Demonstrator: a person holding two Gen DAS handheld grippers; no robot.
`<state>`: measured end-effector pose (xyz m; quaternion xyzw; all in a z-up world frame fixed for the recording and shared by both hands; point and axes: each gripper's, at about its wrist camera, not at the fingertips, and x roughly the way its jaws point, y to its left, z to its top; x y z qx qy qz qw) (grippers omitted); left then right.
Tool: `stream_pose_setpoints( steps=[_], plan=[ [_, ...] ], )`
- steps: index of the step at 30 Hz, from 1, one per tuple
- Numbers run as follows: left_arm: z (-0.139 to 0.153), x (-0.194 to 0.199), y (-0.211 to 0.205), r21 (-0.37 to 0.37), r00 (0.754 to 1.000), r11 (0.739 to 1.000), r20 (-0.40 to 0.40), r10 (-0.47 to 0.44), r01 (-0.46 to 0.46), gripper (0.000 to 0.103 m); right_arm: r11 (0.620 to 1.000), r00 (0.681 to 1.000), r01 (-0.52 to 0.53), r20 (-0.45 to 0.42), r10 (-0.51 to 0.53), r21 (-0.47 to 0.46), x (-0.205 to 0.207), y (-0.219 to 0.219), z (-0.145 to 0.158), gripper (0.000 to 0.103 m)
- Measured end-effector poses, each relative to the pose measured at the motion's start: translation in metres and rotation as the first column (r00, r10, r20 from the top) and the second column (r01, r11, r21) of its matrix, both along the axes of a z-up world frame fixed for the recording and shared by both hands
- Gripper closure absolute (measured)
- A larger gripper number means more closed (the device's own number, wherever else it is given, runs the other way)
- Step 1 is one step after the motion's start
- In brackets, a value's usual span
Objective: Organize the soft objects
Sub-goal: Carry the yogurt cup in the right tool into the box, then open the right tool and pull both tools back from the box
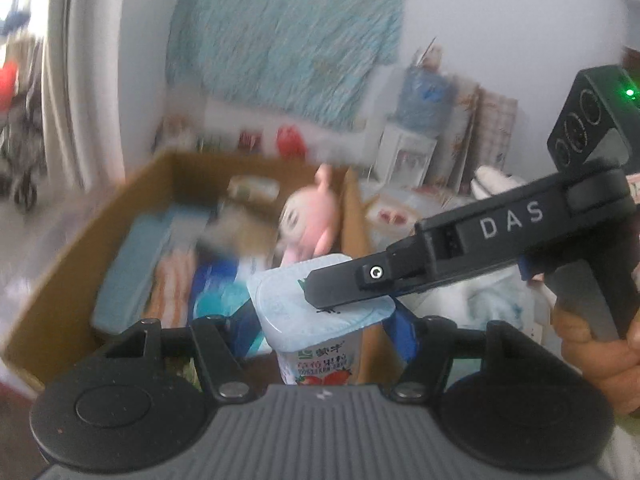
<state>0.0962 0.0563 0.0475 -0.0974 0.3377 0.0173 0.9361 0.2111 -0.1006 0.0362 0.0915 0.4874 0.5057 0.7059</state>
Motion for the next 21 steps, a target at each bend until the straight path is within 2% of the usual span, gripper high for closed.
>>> stream_pose_setpoints(
  steps=[3, 6, 14, 19, 21],
  plan=[
    [-0.016, 0.0, 0.021, -0.081, 0.999, 0.997, -0.054, 0.008, -0.012, 0.036, 0.997, 0.999, -0.033, -0.001, 0.033, -0.074, -0.001, 0.019, -0.009, 0.07],
    [-0.029, 0.002, 0.03, -0.117, 0.996, 0.993, -0.09, -0.001, -0.01, 0.036, 0.99, 0.998, -0.056, 0.032, 0.06, -0.126, -0.007, 0.033, -0.011, 0.07],
    [-0.046, 0.009, 0.036, -0.163, 0.987, 0.987, -0.162, -0.022, -0.004, 0.036, 0.976, 0.994, -0.078, 0.065, 0.093, -0.205, -0.008, 0.045, -0.022, 0.068],
    [-0.047, 0.007, 0.038, -0.173, 0.988, 0.985, -0.153, -0.025, -0.002, 0.034, 0.973, 0.994, -0.074, 0.06, 0.089, -0.219, -0.001, 0.045, -0.032, 0.06],
    [-0.044, 0.006, 0.037, -0.147, 0.991, 0.989, -0.137, -0.006, -0.015, 0.032, 0.975, 0.995, -0.061, 0.067, 0.077, -0.215, 0.001, 0.043, -0.03, 0.053]
  ],
)
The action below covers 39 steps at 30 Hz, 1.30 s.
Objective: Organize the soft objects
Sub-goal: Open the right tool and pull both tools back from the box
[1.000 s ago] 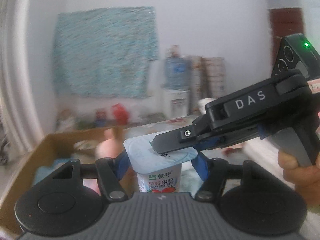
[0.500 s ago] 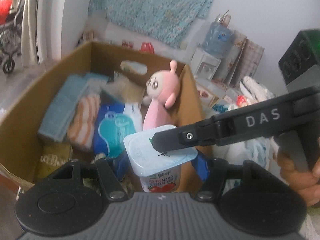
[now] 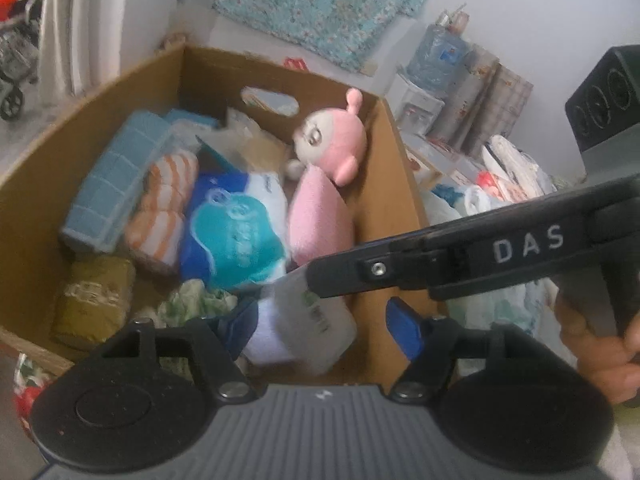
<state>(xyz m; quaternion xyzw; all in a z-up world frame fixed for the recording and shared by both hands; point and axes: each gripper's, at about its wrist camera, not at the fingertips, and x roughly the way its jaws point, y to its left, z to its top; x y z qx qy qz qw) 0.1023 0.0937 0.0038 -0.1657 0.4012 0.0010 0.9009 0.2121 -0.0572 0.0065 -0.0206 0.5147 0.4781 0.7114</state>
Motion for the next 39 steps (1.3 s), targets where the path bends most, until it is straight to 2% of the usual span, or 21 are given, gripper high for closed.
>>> stream_pose_setpoints(
  steps=[9, 14, 19, 22, 26, 30, 34, 39],
  plan=[
    [0.012, -0.008, 0.0, 0.03, 0.998, 1.0, 0.058, 0.006, -0.008, 0.026, 0.997, 0.999, 0.043, 0.019, -0.044, 0.057, 0.0, -0.013, 0.012, 0.035],
    [0.014, -0.01, 0.003, 0.025, 0.998, 1.0, 0.066, 0.014, -0.016, 0.027, 0.988, 0.996, 0.085, 0.004, -0.086, 0.129, 0.0, -0.029, 0.023, 0.033],
    [0.016, -0.015, 0.0, 0.042, 0.996, 0.999, 0.085, 0.021, -0.024, 0.027, 0.963, 0.989, 0.145, -0.012, -0.146, 0.227, -0.006, -0.059, 0.036, 0.032],
    [0.022, -0.024, -0.005, 0.066, 0.991, 0.997, 0.127, 0.028, -0.036, 0.025, 0.94, 0.982, 0.18, -0.004, -0.187, 0.291, -0.017, -0.084, 0.041, 0.027],
    [0.034, -0.045, -0.013, 0.087, 0.979, 0.995, 0.204, 0.023, -0.042, 0.011, 0.9, 0.964, 0.232, 0.038, -0.265, 0.369, -0.041, -0.116, 0.038, 0.017],
    [0.046, -0.07, -0.021, 0.121, 0.961, 0.99, 0.275, 0.035, -0.071, 0.002, 0.839, 0.935, 0.309, 0.016, -0.353, 0.448, -0.066, -0.139, 0.027, 0.009],
    [0.059, -0.095, -0.028, 0.175, 0.937, 0.981, 0.35, 0.016, -0.083, 0.0, 0.776, 0.894, 0.373, 0.026, -0.447, 0.508, -0.095, -0.154, 0.018, 0.001],
    [0.068, -0.114, -0.034, 0.169, 0.935, 0.984, 0.354, -0.007, -0.057, 0.0, 0.731, 0.857, 0.406, 0.049, -0.513, 0.549, -0.13, -0.167, 0.019, 0.001]
  ],
)
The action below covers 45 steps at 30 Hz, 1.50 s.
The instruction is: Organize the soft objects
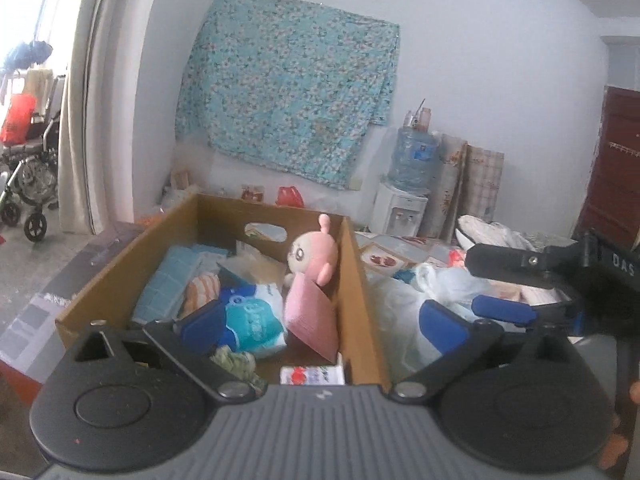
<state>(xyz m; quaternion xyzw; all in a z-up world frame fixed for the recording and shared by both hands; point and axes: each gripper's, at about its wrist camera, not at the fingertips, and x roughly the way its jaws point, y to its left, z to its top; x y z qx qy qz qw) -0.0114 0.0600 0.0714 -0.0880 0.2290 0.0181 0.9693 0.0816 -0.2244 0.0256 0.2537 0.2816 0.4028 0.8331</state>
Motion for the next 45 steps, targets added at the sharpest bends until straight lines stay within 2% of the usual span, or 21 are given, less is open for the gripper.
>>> stream_pose_setpoints(
  steps=[5, 8, 14, 19, 23, 29, 33, 37, 40, 45],
  plan=[
    [-0.001, -0.012, -0.008, 0.0, 0.998, 0.999, -0.026, 0.05, -0.05, 0.0, 0.998, 0.995, 0.048, 0.094, -0.045, -0.029, -0.033, -0.01, 0.016, 0.001],
    [-0.004, -0.018, -0.013, 0.012, 0.995, 0.996, -0.032, 0.093, -0.092, 0.0, 0.993, 0.988, 0.08, 0.142, -0.067, -0.085, -0.047, -0.009, 0.022, 0.001],
    [-0.011, -0.023, -0.014, -0.003, 0.992, 0.994, -0.067, 0.105, -0.106, 0.0, 0.96, 0.965, 0.153, 0.247, -0.093, -0.236, -0.071, 0.006, 0.023, 0.001],
    [-0.016, -0.021, -0.018, 0.082, 0.972, 0.976, -0.109, 0.209, -0.201, 0.0, 0.942, 0.954, 0.191, 0.279, -0.111, -0.275, -0.079, 0.012, 0.027, 0.001],
    [-0.017, -0.022, -0.015, 0.091, 0.964, 0.968, -0.106, 0.244, -0.235, 0.0, 0.913, 0.937, 0.248, 0.321, -0.141, -0.324, -0.085, 0.019, 0.031, 0.001],
    [-0.022, -0.02, -0.011, 0.13, 0.96, 0.964, -0.129, 0.25, -0.233, 0.0, 0.848, 0.91, 0.349, 0.363, -0.203, -0.399, -0.091, 0.032, 0.029, 0.001],
    [-0.025, -0.017, -0.01, 0.147, 0.96, 0.965, -0.147, 0.238, -0.217, 0.0, 0.802, 0.902, 0.394, 0.359, -0.242, -0.45, -0.087, 0.032, 0.02, 0.001],
    [-0.03, -0.012, -0.015, 0.199, 0.952, 0.953, -0.162, 0.261, -0.228, 0.0, 0.77, 0.909, 0.398, 0.328, -0.257, -0.498, -0.077, 0.029, 0.008, 0.001],
    [-0.032, -0.008, -0.017, 0.207, 0.945, 0.951, -0.188, 0.269, -0.229, 0.0, 0.783, 0.924, 0.366, 0.295, -0.243, -0.503, -0.073, 0.028, 0.004, 0.001],
    [-0.032, -0.005, -0.01, 0.168, 0.937, 0.961, -0.238, 0.257, -0.221, 0.0, 0.819, 0.96, 0.275, 0.195, -0.202, -0.504, -0.062, 0.033, -0.001, 0.001]
  ],
)
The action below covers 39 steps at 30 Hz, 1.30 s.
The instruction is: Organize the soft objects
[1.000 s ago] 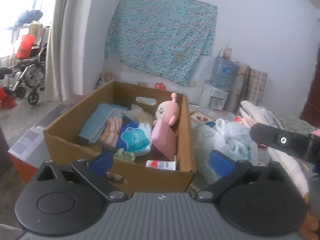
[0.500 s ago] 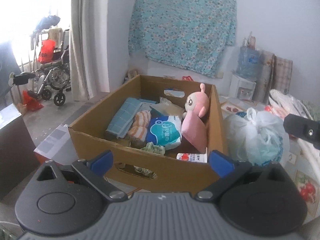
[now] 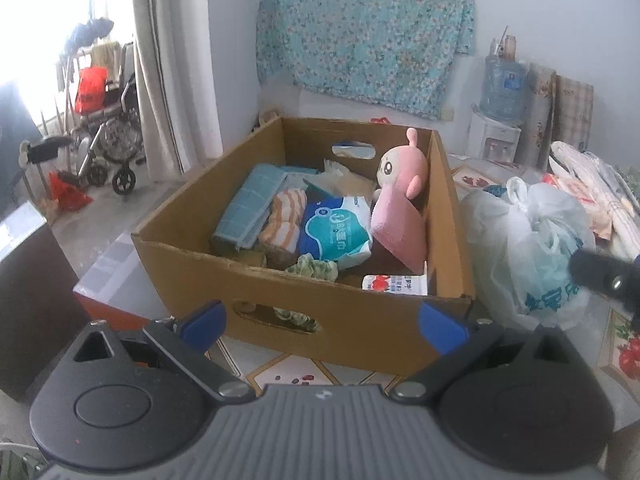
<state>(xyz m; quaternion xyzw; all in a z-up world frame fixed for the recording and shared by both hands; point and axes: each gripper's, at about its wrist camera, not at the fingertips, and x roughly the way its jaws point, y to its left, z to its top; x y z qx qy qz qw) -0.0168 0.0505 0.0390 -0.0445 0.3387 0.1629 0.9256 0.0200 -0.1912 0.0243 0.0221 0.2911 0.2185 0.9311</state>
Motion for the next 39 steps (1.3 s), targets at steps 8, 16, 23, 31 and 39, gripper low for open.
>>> stream_pose_setpoints(
  steps=[8, 16, 23, 31, 39],
  plan=[
    [0.001, -0.001, 0.007, -0.005, 0.999, 0.999, -0.016, 0.039, -0.039, 0.0, 0.997, 0.994, -0.069, -0.089, 0.067, -0.024, 0.009, 0.028, -0.014, 0.001],
    [0.001, -0.004, 0.015, 0.01, 0.998, 0.998, -0.021, 0.067, -0.067, 0.0, 0.992, 0.99, -0.101, -0.106, 0.093, -0.073, 0.012, 0.048, -0.019, 0.001],
    [0.0, -0.005, 0.019, 0.017, 0.997, 0.997, -0.022, 0.075, -0.074, 0.0, 0.991, 0.989, -0.106, -0.115, 0.097, -0.08, 0.017, 0.05, -0.02, 0.001],
    [0.001, -0.004, 0.02, 0.025, 0.997, 0.997, -0.026, 0.078, -0.077, 0.0, 0.991, 0.988, -0.106, -0.122, 0.095, -0.081, 0.019, 0.053, -0.019, 0.001],
    [0.0, -0.003, 0.022, 0.02, 0.997, 0.997, -0.033, 0.074, -0.074, 0.0, 0.991, 0.988, -0.097, -0.126, 0.086, -0.09, 0.019, 0.053, -0.022, 0.001]
  ],
)
